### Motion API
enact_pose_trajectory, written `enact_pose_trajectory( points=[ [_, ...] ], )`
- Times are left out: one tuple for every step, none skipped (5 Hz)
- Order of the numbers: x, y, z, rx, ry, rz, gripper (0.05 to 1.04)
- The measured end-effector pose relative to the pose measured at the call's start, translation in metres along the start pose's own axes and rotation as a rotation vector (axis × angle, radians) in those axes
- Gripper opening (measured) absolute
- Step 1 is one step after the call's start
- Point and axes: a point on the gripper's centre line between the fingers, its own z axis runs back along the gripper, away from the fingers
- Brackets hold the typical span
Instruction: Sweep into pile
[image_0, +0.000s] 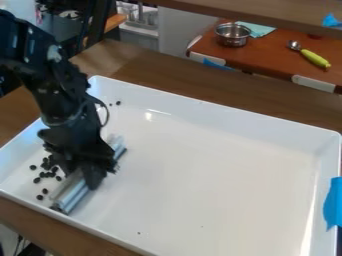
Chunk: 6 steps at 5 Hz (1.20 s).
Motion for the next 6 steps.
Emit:
enact_pose_trajectory(
  points=[
    [0.011,0.023,-0.003,0.053,-0.012,0.032,0.380],
    [0.022,0.045,-0.004,0.132,-0.058,0.056,0.380],
    [0.020,0.043,-0.003,0.121,-0.055,0.068,0.380],
    [0.007,0.019,0.011,0.000,0.019,0.118,0.380],
    [0.019,-0.006,0.032,-0.074,0.019,0.148,0.380],
    [0.025,-0.027,0.038,-0.082,-0.003,0.147,0.380]
  ],
)
